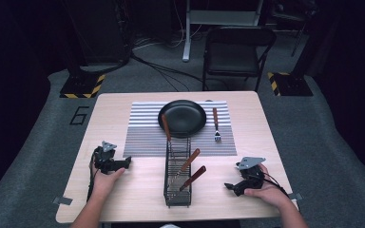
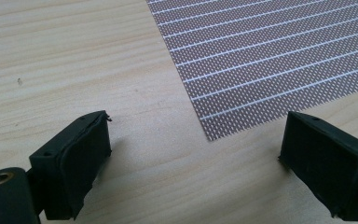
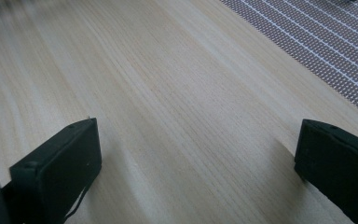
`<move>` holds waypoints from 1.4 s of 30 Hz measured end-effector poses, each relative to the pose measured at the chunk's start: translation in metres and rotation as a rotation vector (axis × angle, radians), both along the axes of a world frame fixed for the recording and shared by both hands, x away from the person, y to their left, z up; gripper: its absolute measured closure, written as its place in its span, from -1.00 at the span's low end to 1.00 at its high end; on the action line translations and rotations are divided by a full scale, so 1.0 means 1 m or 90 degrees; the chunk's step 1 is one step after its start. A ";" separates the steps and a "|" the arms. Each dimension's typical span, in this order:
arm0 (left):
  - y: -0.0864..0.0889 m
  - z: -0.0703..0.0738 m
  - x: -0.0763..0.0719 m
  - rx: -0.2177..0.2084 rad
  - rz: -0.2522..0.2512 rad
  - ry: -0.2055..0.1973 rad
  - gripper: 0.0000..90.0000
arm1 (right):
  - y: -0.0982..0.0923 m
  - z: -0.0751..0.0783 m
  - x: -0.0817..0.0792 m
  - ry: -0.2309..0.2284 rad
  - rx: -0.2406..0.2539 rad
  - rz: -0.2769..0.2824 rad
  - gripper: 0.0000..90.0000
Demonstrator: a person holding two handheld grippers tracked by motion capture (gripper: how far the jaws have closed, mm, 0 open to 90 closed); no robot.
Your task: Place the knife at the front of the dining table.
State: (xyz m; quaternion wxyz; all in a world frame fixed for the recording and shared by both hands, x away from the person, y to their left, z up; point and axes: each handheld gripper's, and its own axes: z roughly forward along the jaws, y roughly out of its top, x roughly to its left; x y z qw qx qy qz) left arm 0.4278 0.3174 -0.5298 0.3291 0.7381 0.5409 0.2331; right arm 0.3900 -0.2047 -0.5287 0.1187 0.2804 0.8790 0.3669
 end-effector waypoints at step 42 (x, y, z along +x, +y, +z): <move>-0.007 0.016 -0.008 -0.015 0.014 0.008 -0.25 | 0.000 0.000 0.000 0.000 0.000 0.000 -1.00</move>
